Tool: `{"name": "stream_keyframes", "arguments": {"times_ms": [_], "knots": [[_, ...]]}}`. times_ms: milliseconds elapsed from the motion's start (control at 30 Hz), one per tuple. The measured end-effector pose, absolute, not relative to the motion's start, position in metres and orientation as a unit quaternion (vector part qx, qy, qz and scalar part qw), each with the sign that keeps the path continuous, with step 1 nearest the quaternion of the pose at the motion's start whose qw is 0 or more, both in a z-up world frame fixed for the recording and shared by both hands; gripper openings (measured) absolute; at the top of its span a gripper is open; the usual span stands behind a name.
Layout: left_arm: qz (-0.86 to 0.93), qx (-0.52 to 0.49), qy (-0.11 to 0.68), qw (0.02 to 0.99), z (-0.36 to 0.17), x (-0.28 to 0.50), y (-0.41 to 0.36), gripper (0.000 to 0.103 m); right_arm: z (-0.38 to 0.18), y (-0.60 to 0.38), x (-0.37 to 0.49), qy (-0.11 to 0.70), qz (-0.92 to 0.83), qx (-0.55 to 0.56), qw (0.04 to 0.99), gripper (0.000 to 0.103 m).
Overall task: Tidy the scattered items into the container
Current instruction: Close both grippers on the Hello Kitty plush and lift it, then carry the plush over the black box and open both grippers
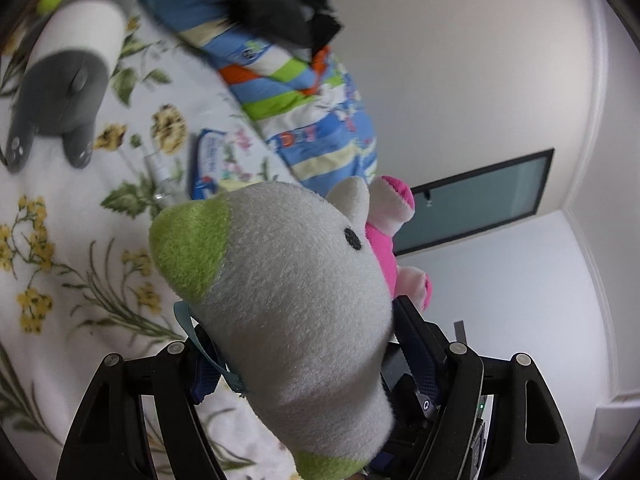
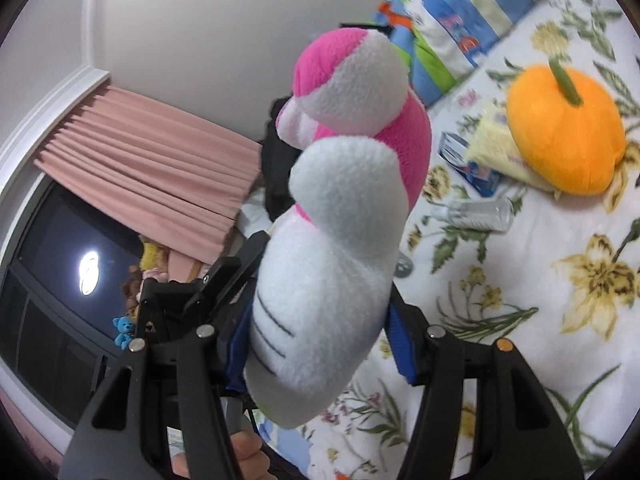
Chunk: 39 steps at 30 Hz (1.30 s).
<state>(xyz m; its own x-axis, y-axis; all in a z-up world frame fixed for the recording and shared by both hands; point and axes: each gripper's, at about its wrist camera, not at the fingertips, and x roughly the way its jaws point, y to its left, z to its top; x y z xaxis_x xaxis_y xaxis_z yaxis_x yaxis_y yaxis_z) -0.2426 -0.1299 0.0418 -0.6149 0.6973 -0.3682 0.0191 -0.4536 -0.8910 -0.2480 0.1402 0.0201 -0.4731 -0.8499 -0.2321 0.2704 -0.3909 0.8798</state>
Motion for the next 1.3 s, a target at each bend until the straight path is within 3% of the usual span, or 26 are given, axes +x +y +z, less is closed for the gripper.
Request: {"name": "stream_keyframes", "arguments": {"times_ms": [600,1300], "knots": [[0.788,-0.366,-0.41,0.277,0.136,-0.194,-0.027,0.076,0.092,0.246,-0.18,-0.428,-0.777,0.274,0.37,0.057],[0.753,-0.43,-0.331,0.372,0.131,-0.211,0.222,0.076,0.075,0.474,-0.145,-0.486,-0.806,0.209,0.266,0.057]]}}
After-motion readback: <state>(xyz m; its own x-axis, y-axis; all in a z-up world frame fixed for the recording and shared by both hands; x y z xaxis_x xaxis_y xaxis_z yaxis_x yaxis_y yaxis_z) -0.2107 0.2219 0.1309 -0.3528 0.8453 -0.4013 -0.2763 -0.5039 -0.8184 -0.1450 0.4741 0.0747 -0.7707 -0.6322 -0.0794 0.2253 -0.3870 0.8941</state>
